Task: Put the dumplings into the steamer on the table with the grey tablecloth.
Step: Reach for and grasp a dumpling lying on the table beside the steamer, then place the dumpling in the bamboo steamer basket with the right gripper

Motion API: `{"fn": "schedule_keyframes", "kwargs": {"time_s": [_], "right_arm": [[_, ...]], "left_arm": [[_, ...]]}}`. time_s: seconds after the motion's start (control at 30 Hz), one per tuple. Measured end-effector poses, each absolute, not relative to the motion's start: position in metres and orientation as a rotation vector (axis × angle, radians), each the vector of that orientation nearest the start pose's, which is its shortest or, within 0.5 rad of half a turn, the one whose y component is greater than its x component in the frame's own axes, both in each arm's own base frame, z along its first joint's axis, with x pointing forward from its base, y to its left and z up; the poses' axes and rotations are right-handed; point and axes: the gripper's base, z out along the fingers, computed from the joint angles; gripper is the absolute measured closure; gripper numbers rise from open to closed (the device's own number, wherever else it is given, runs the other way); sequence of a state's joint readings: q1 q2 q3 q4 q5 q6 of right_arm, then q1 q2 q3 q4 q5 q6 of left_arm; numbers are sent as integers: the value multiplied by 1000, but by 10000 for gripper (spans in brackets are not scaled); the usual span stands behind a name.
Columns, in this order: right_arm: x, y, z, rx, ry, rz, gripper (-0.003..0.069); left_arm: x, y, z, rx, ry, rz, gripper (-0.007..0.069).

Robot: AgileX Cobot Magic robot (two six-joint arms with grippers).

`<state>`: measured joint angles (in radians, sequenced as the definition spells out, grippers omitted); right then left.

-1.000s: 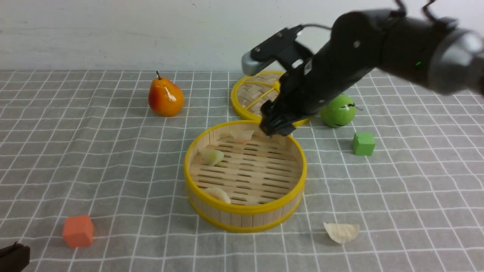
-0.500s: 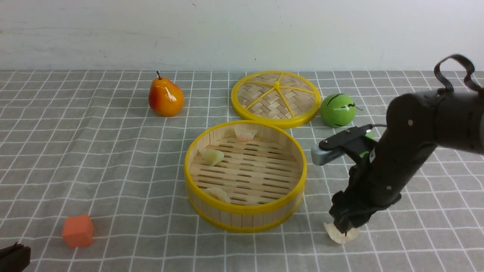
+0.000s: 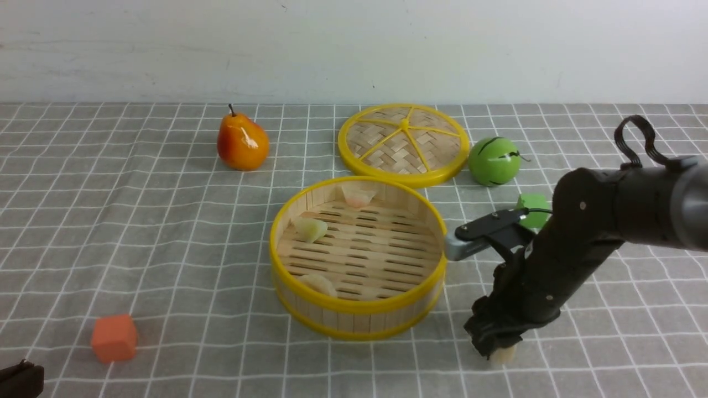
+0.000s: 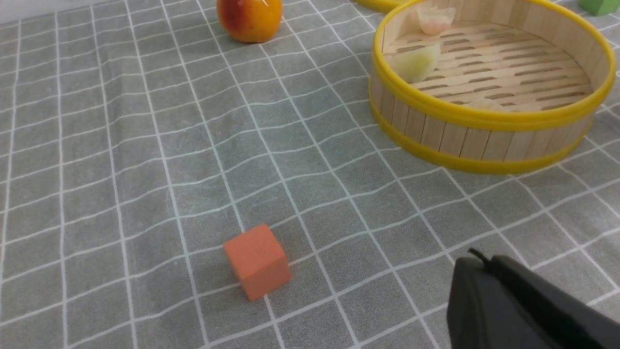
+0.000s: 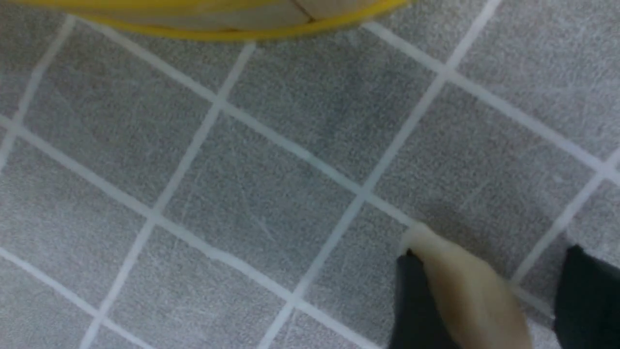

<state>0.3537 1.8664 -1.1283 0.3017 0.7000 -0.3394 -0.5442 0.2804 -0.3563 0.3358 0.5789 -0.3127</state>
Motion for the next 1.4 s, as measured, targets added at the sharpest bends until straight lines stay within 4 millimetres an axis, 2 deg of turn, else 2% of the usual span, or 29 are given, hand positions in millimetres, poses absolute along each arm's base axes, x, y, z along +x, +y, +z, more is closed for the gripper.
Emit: {"fn": "schedule_keyframes", "kwargs": {"time_s": [0.03,0.07,0.23,0.43,0.5,0.57,0.63,0.73,0.8,0.93,1.0,1.07,1.17,1.2,1.23,1.3,1.4], "right_arm": [[325,139,161,-692,2827,329,406],[325,139,162,-693,2830,331,432],[318,138,179,-737,2856,348,452],[323,144,251,-729,2669,396,455],[329,155,274,-707,2553,461,455],[337,171,285,-711,2424,503,455],[346,194,278,-741,2310,530,455],[356,211,259,-766,2251,523,455],[366,225,225,-787,2268,509,455],[373,230,189,-784,2329,504,455],[375,231,184,-775,2339,504,453],[375,231,184,-774,2339,504,436],[372,232,186,-803,2358,530,322],[372,233,187,-808,2359,535,306],[372,234,194,-828,2356,557,243],[375,238,211,-838,2324,581,184],[384,243,236,-846,2245,573,157]], "left_arm": [[65,-20,267,383,1921,-200,620],[65,-20,267,383,1921,-200,620],[65,-20,267,383,1921,-200,618],[65,-20,267,383,1916,-203,612],[65,-21,268,384,1903,-209,610],[65,-21,269,384,1894,-213,608],[65,-21,269,384,1893,-213,607],[65,-21,269,384,1893,-213,607],[65,-21,269,384,1893,-213,606],[65,-21,269,384,1893,-213,603],[65,-21,269,384,1893,-213,601],[65,-21,269,384,1893,-213,600],[65,-21,269,384,1893,-213,596],[65,-21,269,384,1893,-213,596],[65,-21,269,384,1893,-213,597],[65,-21,269,385,1893,-212,597],[65,-21,269,386,1893,-211,597]]}}
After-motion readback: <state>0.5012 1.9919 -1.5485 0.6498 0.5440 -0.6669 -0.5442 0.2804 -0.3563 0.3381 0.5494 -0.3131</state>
